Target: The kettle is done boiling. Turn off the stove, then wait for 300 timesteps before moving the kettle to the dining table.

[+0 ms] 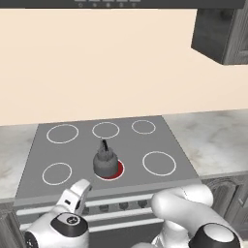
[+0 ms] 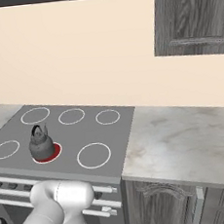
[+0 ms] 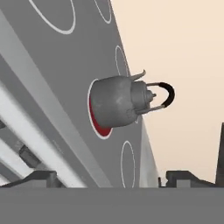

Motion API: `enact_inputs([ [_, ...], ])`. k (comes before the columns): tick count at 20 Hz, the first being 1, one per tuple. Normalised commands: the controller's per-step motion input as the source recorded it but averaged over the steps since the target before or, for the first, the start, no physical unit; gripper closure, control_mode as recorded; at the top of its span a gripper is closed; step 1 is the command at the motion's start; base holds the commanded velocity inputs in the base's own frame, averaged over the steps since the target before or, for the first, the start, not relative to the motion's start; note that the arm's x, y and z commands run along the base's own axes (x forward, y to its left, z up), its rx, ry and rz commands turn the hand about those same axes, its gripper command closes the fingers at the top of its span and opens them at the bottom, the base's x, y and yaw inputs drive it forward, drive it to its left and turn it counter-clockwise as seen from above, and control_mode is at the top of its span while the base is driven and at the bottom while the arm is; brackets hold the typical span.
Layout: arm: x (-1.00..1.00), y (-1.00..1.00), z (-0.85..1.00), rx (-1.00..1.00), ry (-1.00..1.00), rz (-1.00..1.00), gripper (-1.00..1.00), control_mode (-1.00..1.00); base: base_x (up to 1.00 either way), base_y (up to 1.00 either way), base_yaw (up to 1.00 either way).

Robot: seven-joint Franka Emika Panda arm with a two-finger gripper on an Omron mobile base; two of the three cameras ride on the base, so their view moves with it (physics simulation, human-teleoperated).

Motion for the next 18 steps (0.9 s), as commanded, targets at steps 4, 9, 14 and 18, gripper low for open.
enact_inputs([
  [4, 0.0, 0.11, -0.41, -0.05, 0.0, 0.0, -1.0, -1.0, 0.0, 0.0, 0.0],
  [9, 0.0, 0.12, -0.39, -0.05, 0.0, 0.0, -1.0, -1.0, 0.0, 0.0, 0.0],
  [14, 0.0, 0.1, -0.36, -0.02, 0.0, 0.0, -1.0, -1.0, 0.0, 0.0, 0.0],
  [18, 0.01, 0.09, -0.29, 0.0, 0.0, 0.0, -1.0, -1.0, 0.0, 0.0, 0.0],
])
